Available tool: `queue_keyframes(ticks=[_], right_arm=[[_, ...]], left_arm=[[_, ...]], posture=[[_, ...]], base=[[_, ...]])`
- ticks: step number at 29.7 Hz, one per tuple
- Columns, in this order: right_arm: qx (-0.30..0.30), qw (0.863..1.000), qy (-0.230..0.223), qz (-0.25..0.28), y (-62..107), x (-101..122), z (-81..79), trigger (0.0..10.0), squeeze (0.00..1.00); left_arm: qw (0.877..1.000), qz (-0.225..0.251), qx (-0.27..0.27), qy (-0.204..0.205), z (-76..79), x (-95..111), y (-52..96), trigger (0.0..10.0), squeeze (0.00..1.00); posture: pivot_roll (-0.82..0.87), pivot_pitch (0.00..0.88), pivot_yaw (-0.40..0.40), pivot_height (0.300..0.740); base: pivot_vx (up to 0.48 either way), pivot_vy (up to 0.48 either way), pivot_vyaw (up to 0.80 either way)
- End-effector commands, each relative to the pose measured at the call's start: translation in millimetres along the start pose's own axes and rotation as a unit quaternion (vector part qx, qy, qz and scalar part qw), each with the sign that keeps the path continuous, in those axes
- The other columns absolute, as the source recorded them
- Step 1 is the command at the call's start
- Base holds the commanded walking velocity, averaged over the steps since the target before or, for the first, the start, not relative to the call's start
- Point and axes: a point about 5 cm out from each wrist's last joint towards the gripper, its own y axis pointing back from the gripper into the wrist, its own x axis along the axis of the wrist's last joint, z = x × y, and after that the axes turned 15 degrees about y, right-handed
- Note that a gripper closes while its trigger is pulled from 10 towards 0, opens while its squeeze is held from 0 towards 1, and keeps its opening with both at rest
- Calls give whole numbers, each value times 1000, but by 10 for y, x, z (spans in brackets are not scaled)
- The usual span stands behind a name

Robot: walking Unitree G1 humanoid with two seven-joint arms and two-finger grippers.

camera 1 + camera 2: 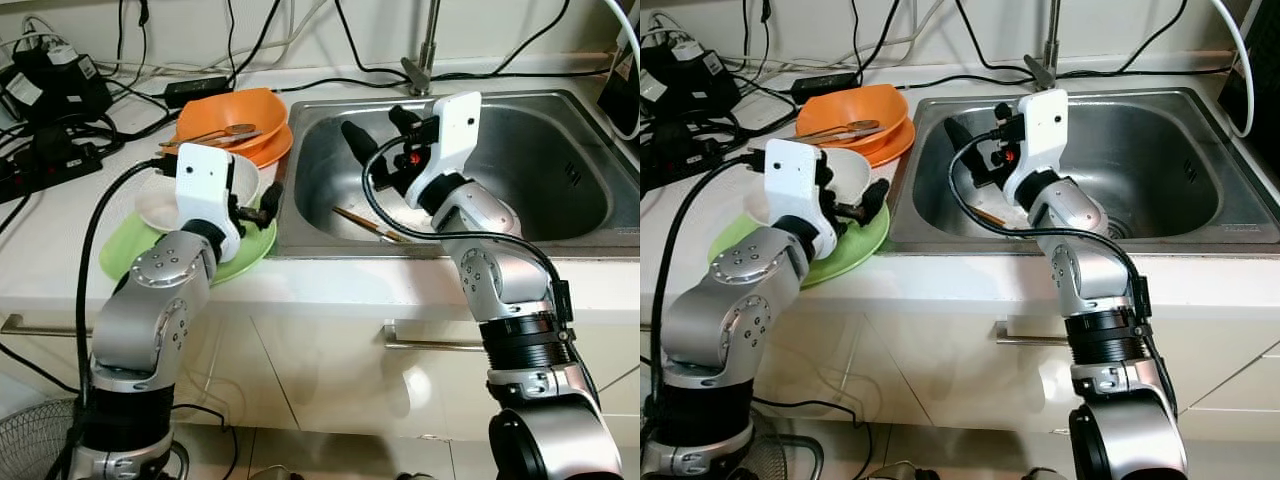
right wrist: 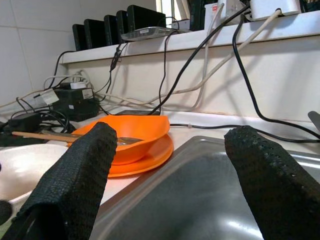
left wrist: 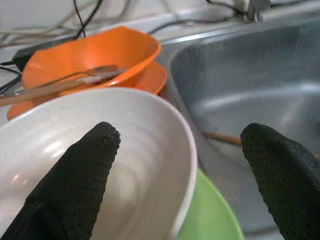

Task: Kitchen organization

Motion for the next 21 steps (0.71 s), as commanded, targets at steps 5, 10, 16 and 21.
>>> queue_keyframes(ticks=[5,10,16,21], right_arm=[[5,1000,4,0,-13,12,-2,10000,0],[7,1000,6,1,-22,15,-5,10000,0],[7,1000,7,2,-16,18,-5,10000,0],[6,1000,7,1,-8,15,-1,10000,0]], left_arm=[[999,-41,11,-8,-162,-116,70,10000,0],[997,-73,-2,-8,-178,-211,68,10000,0],[995,-95,-10,-18,-227,-249,78,10000,0],[995,-95,-21,-21,-251,-233,70,941,0]], posture=[[5,38,120,740],[6,36,118,740],[1,37,122,740],[0,41,121,740]], base=[[0,0,0],[0,0,0],[0,0,0],[0,0,0]])
